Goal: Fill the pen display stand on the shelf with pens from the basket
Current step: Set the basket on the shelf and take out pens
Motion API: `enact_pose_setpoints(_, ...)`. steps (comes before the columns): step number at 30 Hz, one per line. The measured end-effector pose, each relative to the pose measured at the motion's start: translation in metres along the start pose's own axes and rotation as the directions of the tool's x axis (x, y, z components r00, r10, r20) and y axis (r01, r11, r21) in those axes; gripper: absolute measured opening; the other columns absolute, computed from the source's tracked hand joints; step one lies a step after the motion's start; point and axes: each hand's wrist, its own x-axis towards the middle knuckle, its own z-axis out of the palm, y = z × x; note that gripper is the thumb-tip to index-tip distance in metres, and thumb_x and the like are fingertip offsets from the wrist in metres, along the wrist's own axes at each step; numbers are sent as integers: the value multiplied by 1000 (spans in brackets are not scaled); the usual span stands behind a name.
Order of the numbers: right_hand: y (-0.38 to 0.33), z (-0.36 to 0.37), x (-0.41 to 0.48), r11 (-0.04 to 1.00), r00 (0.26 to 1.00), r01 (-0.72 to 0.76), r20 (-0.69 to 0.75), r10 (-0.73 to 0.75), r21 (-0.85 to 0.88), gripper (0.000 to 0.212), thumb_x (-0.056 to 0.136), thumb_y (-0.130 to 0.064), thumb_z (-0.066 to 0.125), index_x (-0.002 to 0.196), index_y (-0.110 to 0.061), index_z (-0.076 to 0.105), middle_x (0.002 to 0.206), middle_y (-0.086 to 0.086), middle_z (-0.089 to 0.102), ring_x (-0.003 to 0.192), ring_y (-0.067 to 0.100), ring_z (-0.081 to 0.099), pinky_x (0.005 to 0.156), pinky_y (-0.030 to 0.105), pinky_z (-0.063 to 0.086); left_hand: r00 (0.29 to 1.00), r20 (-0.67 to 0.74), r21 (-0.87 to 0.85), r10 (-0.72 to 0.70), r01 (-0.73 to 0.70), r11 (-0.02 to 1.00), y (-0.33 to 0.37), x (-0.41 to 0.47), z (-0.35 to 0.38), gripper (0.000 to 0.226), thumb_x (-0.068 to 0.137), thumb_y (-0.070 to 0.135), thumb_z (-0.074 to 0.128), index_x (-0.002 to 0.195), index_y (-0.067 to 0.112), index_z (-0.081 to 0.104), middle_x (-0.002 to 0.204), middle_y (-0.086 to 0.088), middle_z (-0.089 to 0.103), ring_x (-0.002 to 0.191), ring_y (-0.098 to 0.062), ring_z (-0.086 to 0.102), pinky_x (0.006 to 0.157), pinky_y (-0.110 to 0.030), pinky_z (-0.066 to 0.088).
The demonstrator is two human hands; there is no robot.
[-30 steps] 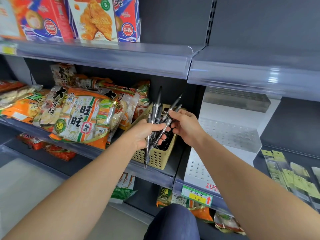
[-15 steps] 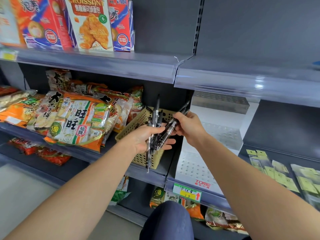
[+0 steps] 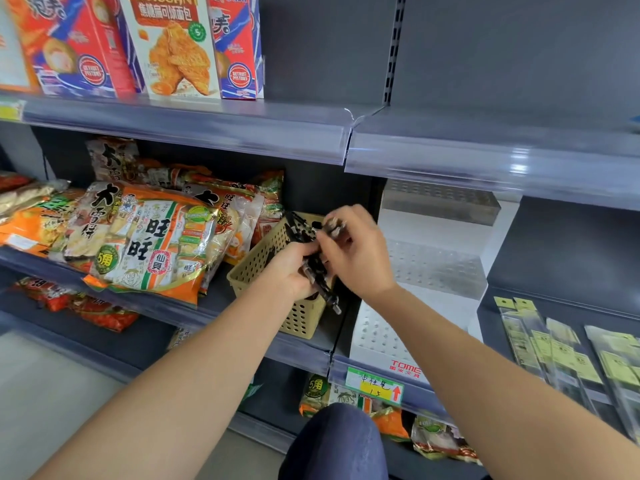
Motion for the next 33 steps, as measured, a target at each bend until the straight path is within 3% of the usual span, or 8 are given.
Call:
enact_pose_setpoints(8, 16, 1, -18, 955, 947, 242, 254, -195, -170, 15, 77, -1, 66, 90, -8, 61, 96, 6, 55, 72, 23, 57, 58, 33, 50, 1000, -10, -86, -6, 5, 996, -1, 10, -8, 28, 98, 27, 50, 109, 4, 62, 106, -16, 68, 95, -29, 65, 85, -43, 50)
enact_pose_setpoints(11, 15, -2, -19, 960, 934, 230, 312, -173, -157, 20, 75, -19, 60, 92, -8, 61, 95, 4, 54, 69, 21, 55, 58, 29, 47, 1000, -11, -20, -6, 6, 1000, -2, 12, -8, 25, 100, 23, 48, 97, 2, 61, 89, -16, 67, 84, -28, 64, 75, -41, 51)
enact_pose_setpoints(18, 20, -1, -24, 922, 893, 258, 435, -114, -288, 68, 73, -77, 40, 101, -19, 65, 96, -6, 60, 87, 13, 52, 81, 33, 38, 996, -86, 56, 38, -33, 998, 2, 22, -15, 27, 98, 18, 48, 117, 1, 59, 113, -20, 64, 99, -33, 64, 75, -47, 53)
enact_pose_setpoints(20, 19, -3, -23, 954, 896, 159, 442, -32, -253, 67, 76, -77, 33, 92, -23, 68, 85, -8, 64, 88, 12, 51, 82, 34, 38, 991, -101, 147, 89, -74, 986, 2, 24, -22, 18, 97, 13, 50, 106, 2, 60, 107, -16, 66, 91, -29, 66, 67, -40, 54)
enact_pose_setpoints(24, 8, 3, -7, 930, 902, -363, 230, 365, -51, 45, 86, -61, 49, 68, -22, 62, 62, -8, 62, 66, 4, 57, 70, 31, 48, 996, 31, 182, 81, -85, 980, -6, 22, -24, 19, 94, 5, 53, 112, 0, 58, 97, -19, 68, 83, -29, 68, 69, -42, 58)
enact_pose_setpoints(26, 10, 3, 4, 809, 806, -585, 160, 570, 60, 28, 87, -47, 62, 86, -19, 63, 74, -10, 62, 72, 3, 58, 71, 27, 45, 991, 124, 249, 42, -72, 966, -8, 17, -22, 10, 94, 3, 52, 103, 2, 55, 80, -14, 64, 66, -23, 63, 54, -35, 54)
enact_pose_setpoints(29, 12, -5, 18, 572, 603, -797, 310, 735, 194, 42, 80, -51, 69, 106, -18, 60, 87, -7, 58, 78, 10, 52, 67, 25, 40, 961, 264, 354, -77, -23, 935, -11, 11, -22, 4, 92, 2, 54, 95, 4, 53, 80, -12, 60, 61, -20, 59, 50, -32, 50)
enact_pose_setpoints(33, 17, -14, 23, 558, 549, -822, 413, 727, 110, 45, 72, -58, 72, 95, -21, 62, 87, -5, 59, 73, 10, 48, 60, 26, 35, 913, 348, 418, -211, 50, 907, -10, 14, -27, 15, 91, 5, 55, 105, 3, 52, 89, -12, 61, 62, -19, 60, 50, -31, 50)
